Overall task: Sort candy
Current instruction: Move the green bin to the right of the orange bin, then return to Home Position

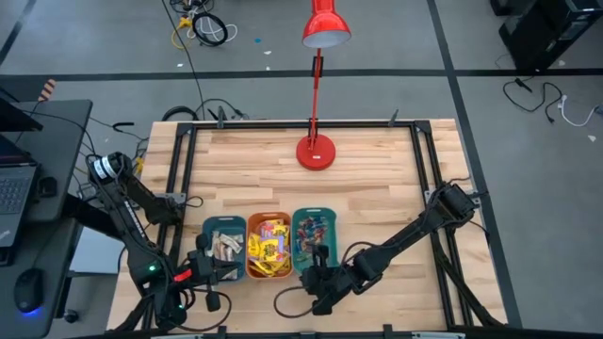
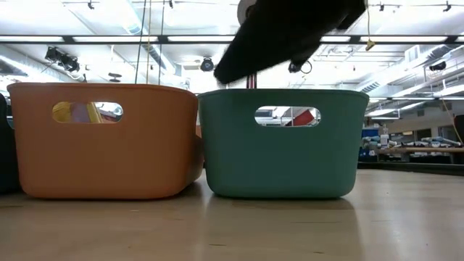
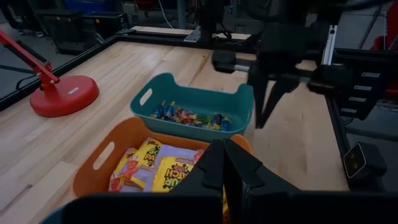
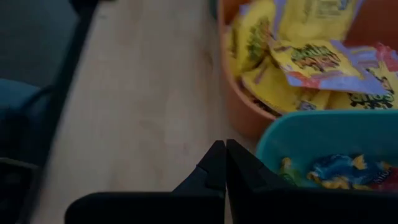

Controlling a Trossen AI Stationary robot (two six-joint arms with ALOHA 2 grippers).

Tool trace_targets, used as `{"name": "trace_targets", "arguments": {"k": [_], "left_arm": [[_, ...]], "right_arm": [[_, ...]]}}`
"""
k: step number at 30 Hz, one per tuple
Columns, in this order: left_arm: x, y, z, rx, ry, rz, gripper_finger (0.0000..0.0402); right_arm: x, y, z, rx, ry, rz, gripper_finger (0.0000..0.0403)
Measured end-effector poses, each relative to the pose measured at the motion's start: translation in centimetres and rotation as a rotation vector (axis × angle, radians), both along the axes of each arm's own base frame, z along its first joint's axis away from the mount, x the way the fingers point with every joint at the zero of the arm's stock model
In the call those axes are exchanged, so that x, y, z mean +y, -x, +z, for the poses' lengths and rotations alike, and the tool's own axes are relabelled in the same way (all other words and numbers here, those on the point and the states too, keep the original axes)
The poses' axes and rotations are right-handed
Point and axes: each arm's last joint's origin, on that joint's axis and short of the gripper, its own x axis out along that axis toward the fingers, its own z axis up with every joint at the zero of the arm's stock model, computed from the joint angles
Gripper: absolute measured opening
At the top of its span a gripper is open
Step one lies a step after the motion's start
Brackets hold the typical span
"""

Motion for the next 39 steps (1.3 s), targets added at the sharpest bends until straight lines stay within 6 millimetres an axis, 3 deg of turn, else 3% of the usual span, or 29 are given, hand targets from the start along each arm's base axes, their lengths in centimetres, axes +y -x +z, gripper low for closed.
{"name": "trace_targets", "arguments": {"k": [12, 18, 22, 33, 39], "left_arm": [[-1.3, -0.9, 1.2, -0.044, -0.073, -0.088, 0.0000], [-1.6, -3.5, 3.3, -0.086, -0.246, -0.191, 0.0000], [-1.1, -5.9, 4.5, -0.116, -0.321, -0.450, 0.0000], [3.7, -10.7, 5.7, -0.160, -0.456, -0.610, 0.0000], [8.2, -12.0, 7.1, -0.167, -0.480, -0.671, 0.0000]], "right_arm": [[1.5, 1.8, 5.6, -0.180, -0.025, 0.129, 0.0000], [0.1, 0.7, 8.6, -0.358, 0.055, 0.238, 0.0000], [-1.4, 0.1, 10.1, -0.430, 0.083, 0.293, 0.0000], [-4.4, -0.9, 12.7, -0.577, 0.187, 0.398, 0.0000], [-8.3, -1.4, 14.8, -0.637, 0.241, 0.395, 0.0000]]}}
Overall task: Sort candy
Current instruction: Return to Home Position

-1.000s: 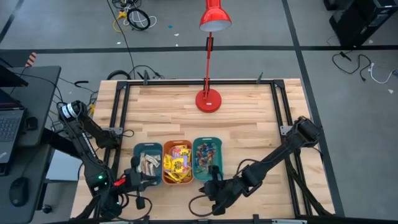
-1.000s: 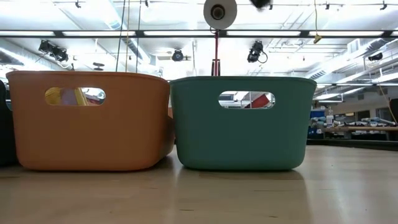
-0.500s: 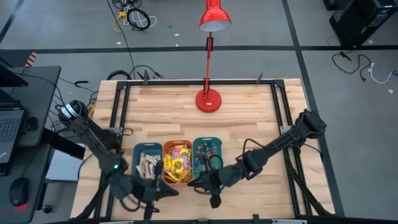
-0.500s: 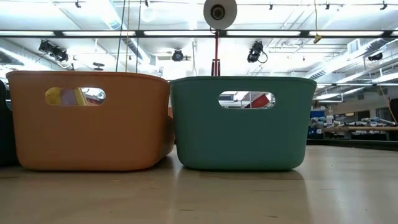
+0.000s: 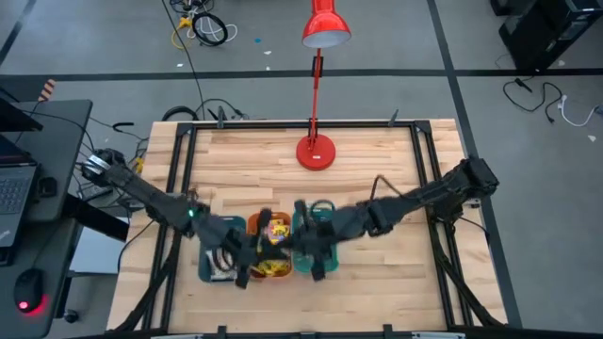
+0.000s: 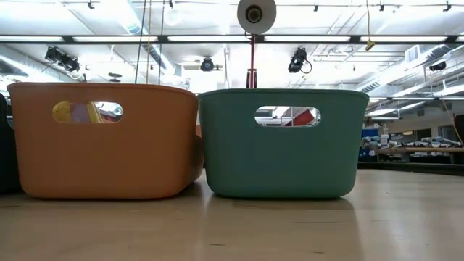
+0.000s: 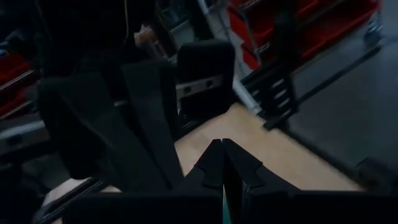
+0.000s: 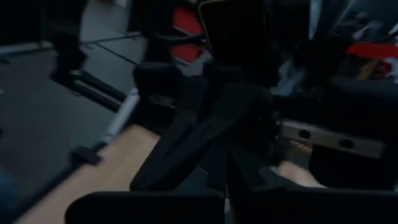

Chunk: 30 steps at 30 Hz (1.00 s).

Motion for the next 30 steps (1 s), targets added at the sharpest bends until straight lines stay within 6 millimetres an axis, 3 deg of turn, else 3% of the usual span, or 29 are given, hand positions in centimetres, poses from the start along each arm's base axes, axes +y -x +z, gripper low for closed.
{"name": "trace_targets", "arguments": {"k": [8, 14, 23, 30], "left_arm": [[6.0, 3.1, 2.4, 0.061, -0.074, -0.011, 0.0000], [9.6, 6.2, 0.1, 0.047, -0.042, 0.014, 0.0000], [11.4, 11.6, -0.7, -0.141, 0.060, 0.046, 0.0000], [11.7, 13.1, -1.5, -0.124, 0.085, 0.063, 0.0000]], "right_arm": [[-5.9, 1.8, 3.9, -0.042, 0.073, -0.024, 0.0000], [-9.1, 3.2, 5.1, -0.014, 0.118, -0.048, 0.0000], [-9.1, 6.6, 7.9, -0.048, 0.139, -0.029, 0.0000], [-8.5, 9.8, 9.3, -0.019, 0.149, -0.036, 0.0000]]}}
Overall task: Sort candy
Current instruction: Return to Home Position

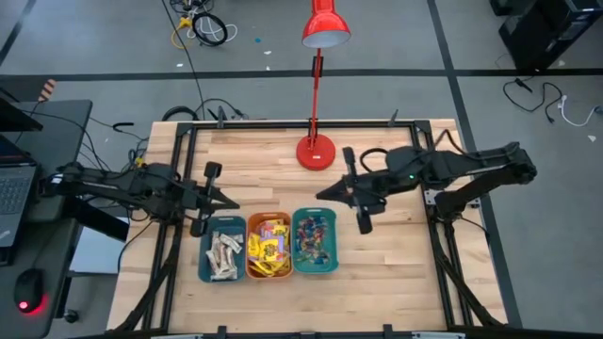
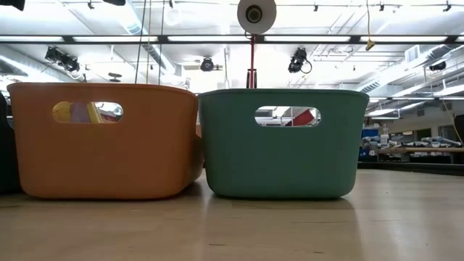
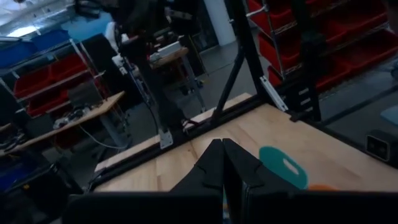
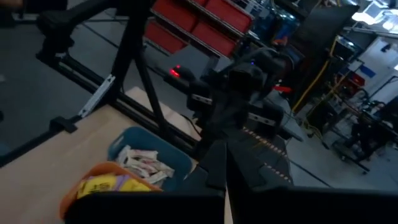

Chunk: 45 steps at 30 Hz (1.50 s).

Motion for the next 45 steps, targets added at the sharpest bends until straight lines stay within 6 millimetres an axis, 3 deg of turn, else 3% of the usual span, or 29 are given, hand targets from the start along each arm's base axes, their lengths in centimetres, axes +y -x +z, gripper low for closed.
{"name": "trace_targets", "arguments": {"k": [6, 12, 23, 29, 33, 38, 45], "left_arm": [[0.0, -0.2, -1.1, 0.017, -0.003, 0.013, 0.0000], [0.0, -0.2, -1.3, -0.007, 0.006, 0.014, 0.0000], [0.0, -0.3, -1.3, -0.005, 0.016, 0.025, 0.0000], [0.3, -1.8, -0.2, -0.152, -0.043, 0.086, 0.0000], [1.4, -2.7, -1.0, -0.086, -0.080, 0.159, 0.0000], [2.0, -1.1, -0.6, -0.107, -0.081, 0.140, 0.0000], [2.1, 1.9, 0.0, -0.130, -0.042, 0.153, 0.0000]], "right_arm": [[0.3, 2.6, 0.9, 0.020, 0.031, -0.096, 0.0000], [0.4, 6.1, 1.8, -0.019, 0.019, -0.073, 0.0000], [-1.1, 11.2, -2.7, -0.140, -0.045, -0.118, 0.0000], [-3.1, 10.7, -6.1, -0.201, -0.084, -0.123, 0.0000], [-5.2, 10.5, -6.8, -0.231, -0.112, -0.112, 0.0000], [-6.6, 12.4, -6.9, -0.262, -0.129, -0.123, 0.0000], [-6.9, 15.4, -8.3, -0.294, -0.168, -0.130, 0.0000]]}}
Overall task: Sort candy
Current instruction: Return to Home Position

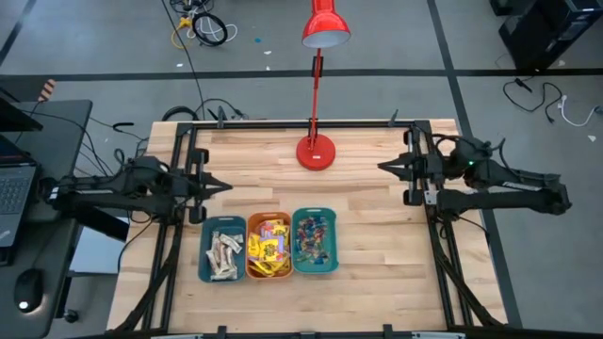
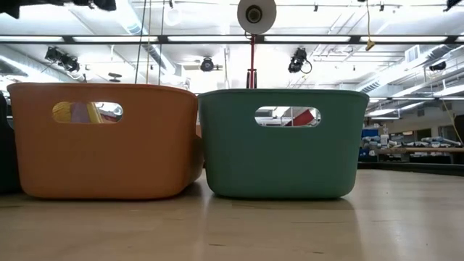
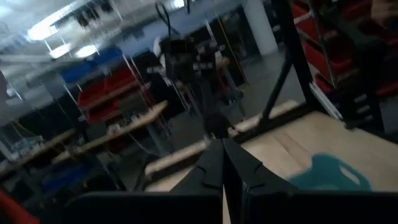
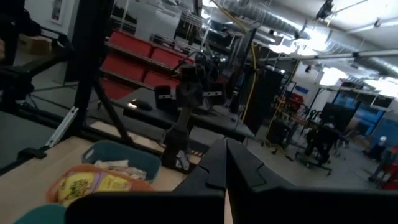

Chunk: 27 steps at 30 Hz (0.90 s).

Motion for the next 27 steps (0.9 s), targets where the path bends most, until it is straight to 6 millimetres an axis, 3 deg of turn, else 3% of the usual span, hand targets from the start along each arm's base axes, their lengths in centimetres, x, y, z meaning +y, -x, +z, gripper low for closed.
{"name": "trace_targets", "arguments": {"k": [12, 27], "left_arm": [[-0.3, 1.9, -0.5, -0.007, 0.025, -0.102, 0.0000], [-0.2, 1.2, -7.5, -0.062, 0.110, -0.098, 0.0000]], "right_arm": [[0.4, 2.6, -2.8, -0.008, -0.043, 0.002, 0.0000], [0.6, 3.8, -6.9, -0.004, -0.126, 0.004, 0.0000]]}}
